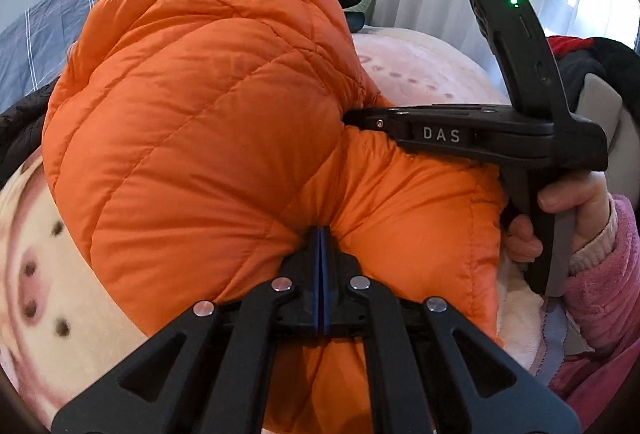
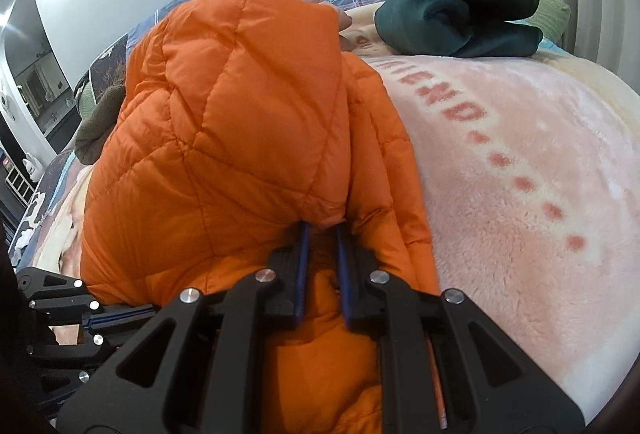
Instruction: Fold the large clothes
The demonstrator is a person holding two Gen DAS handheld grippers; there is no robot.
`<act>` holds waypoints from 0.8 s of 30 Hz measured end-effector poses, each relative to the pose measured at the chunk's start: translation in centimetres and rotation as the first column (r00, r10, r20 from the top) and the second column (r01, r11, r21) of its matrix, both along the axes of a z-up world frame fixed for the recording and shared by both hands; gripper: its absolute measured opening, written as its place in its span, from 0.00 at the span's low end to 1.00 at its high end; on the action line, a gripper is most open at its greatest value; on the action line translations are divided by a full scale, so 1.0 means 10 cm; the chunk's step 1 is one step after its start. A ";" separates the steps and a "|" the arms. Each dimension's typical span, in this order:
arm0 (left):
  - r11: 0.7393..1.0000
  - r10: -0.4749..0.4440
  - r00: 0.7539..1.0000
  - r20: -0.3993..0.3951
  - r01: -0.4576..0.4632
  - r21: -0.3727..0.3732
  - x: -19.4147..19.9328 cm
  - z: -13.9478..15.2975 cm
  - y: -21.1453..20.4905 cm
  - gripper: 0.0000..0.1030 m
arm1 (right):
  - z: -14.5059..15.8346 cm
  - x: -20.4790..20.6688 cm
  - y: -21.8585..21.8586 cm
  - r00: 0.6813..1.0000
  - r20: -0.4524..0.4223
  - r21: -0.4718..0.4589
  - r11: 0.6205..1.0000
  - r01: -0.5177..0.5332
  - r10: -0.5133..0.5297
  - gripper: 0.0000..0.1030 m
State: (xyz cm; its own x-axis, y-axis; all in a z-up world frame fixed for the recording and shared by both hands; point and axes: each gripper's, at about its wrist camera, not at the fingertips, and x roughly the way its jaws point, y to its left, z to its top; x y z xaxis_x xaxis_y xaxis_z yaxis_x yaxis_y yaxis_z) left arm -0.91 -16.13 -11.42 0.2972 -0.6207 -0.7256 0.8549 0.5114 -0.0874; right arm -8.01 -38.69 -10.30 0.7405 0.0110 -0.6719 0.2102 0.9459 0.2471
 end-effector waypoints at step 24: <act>0.991 0.127 0.981 0.147 -0.119 -0.062 0.80 0.86 -0.28 0.03 | 0.00 -0.02 -0.03 1.000 0.008 0.026 1.000 -0.002 0.001 0.14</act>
